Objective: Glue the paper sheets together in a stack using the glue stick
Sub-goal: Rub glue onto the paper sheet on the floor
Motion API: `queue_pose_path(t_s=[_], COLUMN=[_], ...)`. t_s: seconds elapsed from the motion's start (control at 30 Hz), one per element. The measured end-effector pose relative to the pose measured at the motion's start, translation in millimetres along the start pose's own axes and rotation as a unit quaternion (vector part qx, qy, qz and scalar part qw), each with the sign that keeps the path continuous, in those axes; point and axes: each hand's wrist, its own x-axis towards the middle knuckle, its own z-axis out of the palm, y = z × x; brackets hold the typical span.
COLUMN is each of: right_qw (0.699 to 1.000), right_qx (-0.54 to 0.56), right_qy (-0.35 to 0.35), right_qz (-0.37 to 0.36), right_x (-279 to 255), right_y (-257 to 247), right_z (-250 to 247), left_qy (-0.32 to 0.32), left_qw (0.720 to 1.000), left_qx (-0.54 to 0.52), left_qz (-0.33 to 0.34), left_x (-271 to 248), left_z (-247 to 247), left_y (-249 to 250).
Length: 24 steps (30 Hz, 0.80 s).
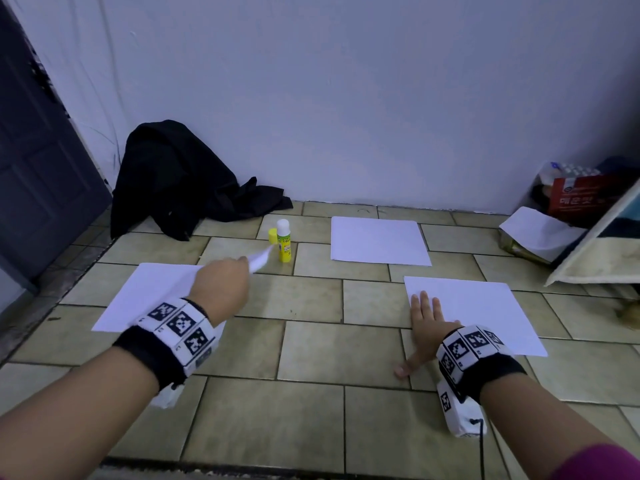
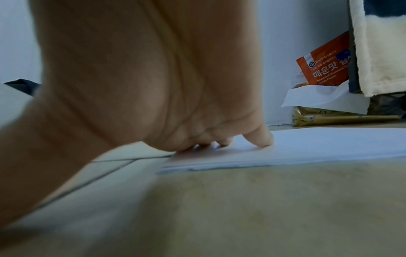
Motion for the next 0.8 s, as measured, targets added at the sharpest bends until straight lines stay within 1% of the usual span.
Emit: queue_pose_path(t_s=[0.07, 0.17, 0.23, 0.3, 0.4, 0.6, 0.8], right_qw=[1.000, 1.000, 1.000, 1.000, 1.000, 1.000, 0.998], right_qx=[-0.001, -0.001, -0.001, 0.000, 0.002, 0.009, 0.026], right_qy=[0.004, 0.011, 0.011, 0.008, 0.003, -0.010, 0.046], right_qz=[0.000, 0.002, 0.003, 0.003, 0.002, -0.004, -0.030], right_x=[0.8, 1.8, 1.4, -0.5, -3.1, -3.4, -1.5], right_y=[0.5, 0.1, -0.6, -1.1, -1.9, -1.0, 4.5], right_z=[1.1, 2.4, 2.0, 0.3, -2.5, -14.7, -33.1], left_qy=[-0.016, -0.043, -0.074, -0.103, -0.120, -0.122, -0.140], left_qw=[0.999, 0.992, 0.985, 0.979, 0.977, 0.974, 0.963], left_qx=[0.002, -0.030, -0.049, -0.052, -0.036, -0.037, 0.039], left_qz=[0.028, 0.112, 0.150, 0.170, 0.173, 0.185, 0.226], left_x=[-3.9, -16.0, -23.7, -27.7, -27.3, -21.7, -21.1], left_z=[-5.3, 2.5, 8.5, 13.7, 19.5, 20.6, 24.0], left_y=[35.1, 77.0, 96.9, 109.6, 114.2, 109.0, 106.2])
